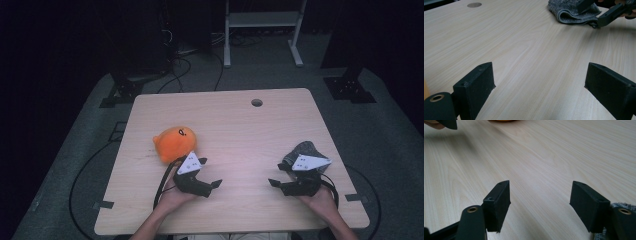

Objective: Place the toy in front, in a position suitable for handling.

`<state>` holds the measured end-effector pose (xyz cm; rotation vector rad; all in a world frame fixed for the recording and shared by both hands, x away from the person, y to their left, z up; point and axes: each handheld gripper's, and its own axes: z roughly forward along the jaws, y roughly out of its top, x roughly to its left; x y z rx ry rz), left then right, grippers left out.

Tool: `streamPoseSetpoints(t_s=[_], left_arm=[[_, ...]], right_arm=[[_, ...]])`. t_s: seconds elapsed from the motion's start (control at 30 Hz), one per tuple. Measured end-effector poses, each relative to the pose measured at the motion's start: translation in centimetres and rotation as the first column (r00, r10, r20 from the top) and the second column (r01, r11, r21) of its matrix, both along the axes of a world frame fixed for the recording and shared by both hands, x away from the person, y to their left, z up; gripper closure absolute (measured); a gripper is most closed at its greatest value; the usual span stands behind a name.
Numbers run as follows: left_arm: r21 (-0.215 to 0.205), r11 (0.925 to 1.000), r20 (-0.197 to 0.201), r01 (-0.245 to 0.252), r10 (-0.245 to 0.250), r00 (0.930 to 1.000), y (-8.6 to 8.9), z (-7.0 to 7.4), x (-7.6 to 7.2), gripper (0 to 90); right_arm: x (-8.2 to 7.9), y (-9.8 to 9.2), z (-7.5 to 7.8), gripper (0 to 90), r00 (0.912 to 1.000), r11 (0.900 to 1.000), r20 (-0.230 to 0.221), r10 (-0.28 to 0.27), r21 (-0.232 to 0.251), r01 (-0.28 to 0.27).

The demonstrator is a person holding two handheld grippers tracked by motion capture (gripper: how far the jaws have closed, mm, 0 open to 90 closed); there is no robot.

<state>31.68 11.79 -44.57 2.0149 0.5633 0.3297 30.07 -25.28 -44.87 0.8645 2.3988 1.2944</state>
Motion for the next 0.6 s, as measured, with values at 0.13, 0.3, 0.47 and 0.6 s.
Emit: streamPoseSetpoints(t_s=[0.13, 0.3, 0.47, 0.6], left_arm=[[0.002, 1.0, -0.006, 0.001, -0.001, 1.0, -0.1, 0.0, 0.1, 8.0], [-0.004, 0.9998, 0.02, -0.017, 0.017, 0.9996, 0.2, 0.6, 0.1, 8.3], [-0.021, 0.9983, 0.049, -0.054, 0.055, 0.9973, 1.0, 1.7, 0.8, 8.3], [-0.041, 0.9947, 0.061, -0.094, 0.097, 0.9934, 2.2, 3.1, 1.8, 8.3]], right_arm=[[0.1, 0.0, -0.1, 31.0, 0.9999, 1.0, -0.01, 0.007, -0.001, -0.007], [-0.1, 0.0, 0.0, 31.0, 1.0, 1.0, -0.006, 0.005, 0.002, -0.005], [-0.2, -0.1, 0.0, 30.8, 1.0, 1.0, -0.001, 0.001, 0.008, -0.001], [-0.2, -0.5, 0.3, 30.8, 0.9999, 1.0, 0.004, -0.01, 0.028, 0.01]])
